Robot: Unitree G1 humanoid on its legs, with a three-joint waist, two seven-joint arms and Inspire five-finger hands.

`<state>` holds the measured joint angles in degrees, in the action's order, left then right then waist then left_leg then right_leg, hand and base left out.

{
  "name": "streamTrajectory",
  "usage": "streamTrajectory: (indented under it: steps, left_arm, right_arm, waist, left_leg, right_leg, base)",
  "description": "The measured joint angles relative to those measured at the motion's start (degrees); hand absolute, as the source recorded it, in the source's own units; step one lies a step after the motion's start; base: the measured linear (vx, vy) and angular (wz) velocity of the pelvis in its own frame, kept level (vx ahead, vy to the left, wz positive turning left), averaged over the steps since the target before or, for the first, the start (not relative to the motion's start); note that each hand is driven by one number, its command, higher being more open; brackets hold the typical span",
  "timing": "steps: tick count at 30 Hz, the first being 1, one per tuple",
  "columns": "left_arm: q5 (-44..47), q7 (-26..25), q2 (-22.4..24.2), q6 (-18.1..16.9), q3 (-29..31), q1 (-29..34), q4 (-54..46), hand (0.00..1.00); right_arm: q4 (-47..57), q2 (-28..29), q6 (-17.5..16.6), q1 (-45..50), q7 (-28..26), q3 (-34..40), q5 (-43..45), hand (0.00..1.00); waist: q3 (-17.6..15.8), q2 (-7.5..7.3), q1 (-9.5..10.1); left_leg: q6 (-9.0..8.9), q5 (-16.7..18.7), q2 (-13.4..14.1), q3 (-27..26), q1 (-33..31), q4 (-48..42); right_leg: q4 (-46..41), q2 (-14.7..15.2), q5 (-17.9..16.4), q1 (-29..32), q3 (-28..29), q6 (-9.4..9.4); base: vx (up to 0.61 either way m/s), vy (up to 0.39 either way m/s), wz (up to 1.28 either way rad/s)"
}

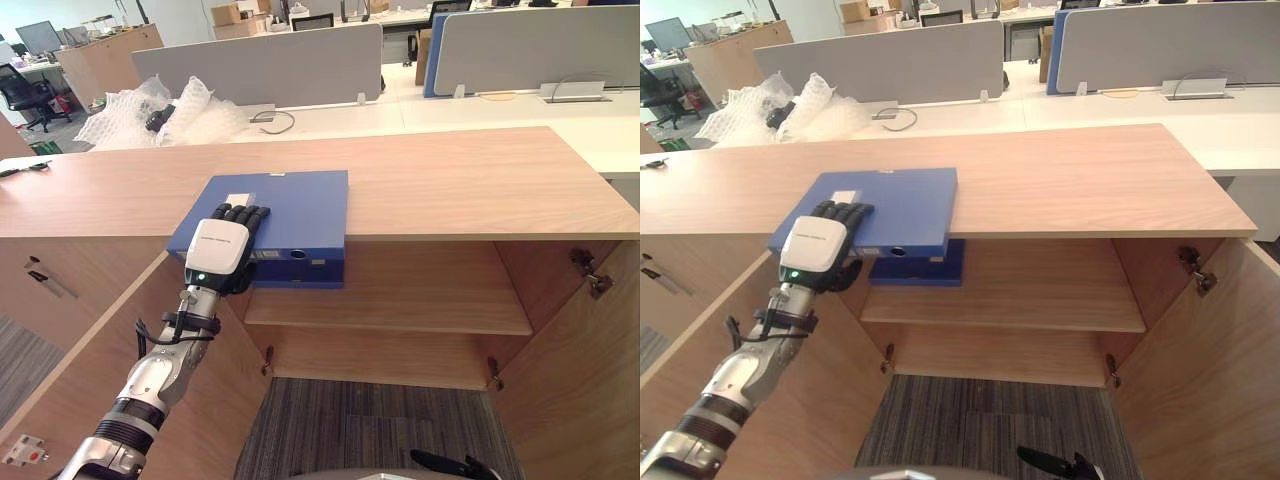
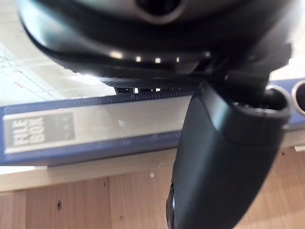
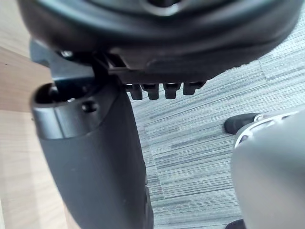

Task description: Walk over to the cabinet, pick up the folder, carry it to the office cabinet, place the folder inside the office cabinet, then close the office cabinet door

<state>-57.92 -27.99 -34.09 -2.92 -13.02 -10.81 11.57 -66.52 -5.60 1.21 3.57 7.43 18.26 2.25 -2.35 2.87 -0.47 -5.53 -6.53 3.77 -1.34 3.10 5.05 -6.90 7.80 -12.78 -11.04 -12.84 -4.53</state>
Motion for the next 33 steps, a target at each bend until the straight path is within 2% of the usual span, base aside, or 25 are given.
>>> streamTrajectory:
  steps: [4, 9, 16, 18, 20, 22, 23, 25, 26, 28, 29, 31, 33]
  left_arm:
    - [-0.06, -2.77, 2.72, 0.61, 0.78, -1.03, 0.76, 0.0]
    - [-1.88, -2.98, 3.63, 1.37, 0.81, -1.45, 4.67, 0.0]
    - [-1.87, -3.41, 8.29, 2.59, 3.25, -1.12, 4.27, 0.0]
    - [-1.25, -3.29, 10.33, 3.84, 3.81, 0.19, 2.35, 0.0]
    - [0.01, -2.97, 14.21, 4.71, 5.33, 4.34, -4.94, 0.0]
    - [4.08, -1.31, 16.43, 3.39, 4.55, 10.06, -14.85, 0.0]
    - [4.99, -1.13, 16.59, 2.99, 4.41, 10.72, -15.87, 0.0]
    - [14.26, 1.58, 17.54, -2.97, 2.01, 16.14, -25.22, 0.0]
    - [16.43, 2.28, 17.63, -4.22, 1.85, 16.7, -26.49, 0.0]
    - [31.3, 6.3, 19.35, -8.77, 0.53, 17.36, -28.98, 0.0]
    - [34.99, 7.29, 19.86, -9.57, 0.43, 17.45, -29.29, 0.0]
    - [53.77, 12.03, 21.32, -12.34, 0.47, 18.51, -30.46, 0.0]
    - [65.27, 14.79, 23.23, -12.62, 0.48, 20.95, -30.83, 0.0]
  right_arm:
    - [-0.11, -0.21, 0.02, 0.6, 0.04, 0.85, 0.0, 1.0]
    - [-0.14, -0.46, 0.02, 0.65, 0.19, 0.85, -0.02, 1.0]
    - [-0.57, -0.35, 0.05, 1.14, 0.39, 0.85, -0.16, 1.0]
    - [-0.56, -0.27, 0.12, 1.14, 0.39, 0.83, -0.17, 1.0]
    - [-0.53, 0.05, 0.23, 1.34, 0.42, 0.85, -0.15, 1.0]
    - [-0.43, 0.28, 0.58, 1.96, 0.65, 0.83, -0.15, 1.0]
    - [-0.41, 0.3, 0.67, 2.01, 0.68, 0.84, -0.15, 1.0]
    - [-0.44, 0.32, 1.4, 2.77, 0.82, 0.85, -0.13, 1.0]
    - [-0.43, 0.34, 1.45, 2.82, 0.82, 0.84, -0.13, 1.0]
    - [-0.42, 0.22, 1.59, 2.83, 0.8, 0.84, -0.03, 1.0]
    - [-0.41, 0.23, 1.67, 2.82, 0.79, 0.84, -0.03, 1.0]
    - [-0.03, 0.31, 1.79, 2.84, 0.49, 0.8, 0.01, 1.0]
    - [-0.01, 0.28, 1.81, 2.83, 0.25, 0.83, 0.05, 1.0]
  waist:
    - [0.42, 0.22, -0.28]
    - [0.71, 0.48, -1.27]
    - [0.63, -0.14, -1.28]
    - [0.56, -0.31, -1.33]
    - [0.23, -0.87, -1.44]
    - [-0.01, -1.28, -1.33]
    - [-0.04, -1.32, -1.32]
    - [-0.08, -1.45, -0.79]
    - [-0.03, -1.37, -0.78]
    - [0.19, -1.01, -0.88]
    - [0.18, -1.0, -1.0]
    - [0.41, -0.88, -1.35]
    - [0.48, -0.85, -1.34]
  left_leg:
    - [0.0, 0.02, 0.04, -0.22, 0.15, 0.01]
    - [0.09, 0.54, 0.2, -1.15, 0.84, 0.23]
    - [-0.03, 0.86, 0.23, -1.24, 0.99, 0.23]
    - [-0.02, 0.88, 0.21, -1.23, 0.95, 0.23]
    - [-0.03, 1.02, 0.18, -1.23, 0.86, 0.16]
    - [-0.05, 1.1, 0.13, -1.23, 0.76, 0.0]
    - [-0.04, 1.12, 0.12, -1.23, 0.75, -0.01]
    - [-0.03, 1.13, 0.1, -1.24, 0.78, -0.01]
    - [-0.03, 1.13, 0.12, -1.25, 0.84, -0.01]
    - [-0.03, 1.13, 0.25, -1.38, 1.4, 0.04]
    - [-0.03, 1.13, 0.3, -1.43, 1.73, 0.13]
    - [-0.04, 1.14, 0.67, -2.22, 2.09, 0.24]
    - [-0.04, 1.15, 1.03, -2.95, 1.72, 0.24]
  right_leg:
    - [0.0, -0.02, 0.02, 0.0, 0.23, 0.03]
    - [0.04, -0.05, 0.12, -0.07, 1.26, 0.09]
    - [0.12, -0.03, 0.21, -0.06, 1.62, -0.01]
    - [0.18, 0.01, 0.24, -0.05, 1.62, -0.04]
    - [0.33, 0.04, 0.25, -0.01, 1.62, -0.06]
    - [0.52, 0.07, 0.26, -0.03, 1.61, -0.07]
    - [0.54, 0.07, 0.26, -0.03, 1.61, -0.07]
    - [0.6, 0.04, 0.3, -0.23, 1.58, -0.03]
    - [0.59, 0.03, 0.31, -0.3, 1.59, -0.02]
    - [0.58, -0.07, 0.36, -0.8, 1.66, 0.05]
    - [0.59, -0.1, 0.36, -1.11, 1.68, 0.06]
    - [0.35, -0.28, 0.42, -1.02, 2.38, 0.14]
    - [-0.35, -0.46, 0.44, 0.23, 3.34, 0.17]
  base:
    - [0.0, 0.004, -0.01]
    - [-0.01, 0.016, -0.11]
    - [0.0, 0.005, -0.02]
    - [0.0, 0.0, 0.0]
    - [0.0, 0.0, 0.0]
    - [0.02, 0.005, 0.0]
    - [0.04, 0.004, 0.0]
    - [0.04, 0.0, 0.01]
    - [0.0, 0.0, 0.0]
    - [0.0, 0.0, 0.0]
    - [-0.03, 0.004, -0.06]
    - [-0.05, 0.008, -0.14]
    - [-0.05, 0.022, -0.2]
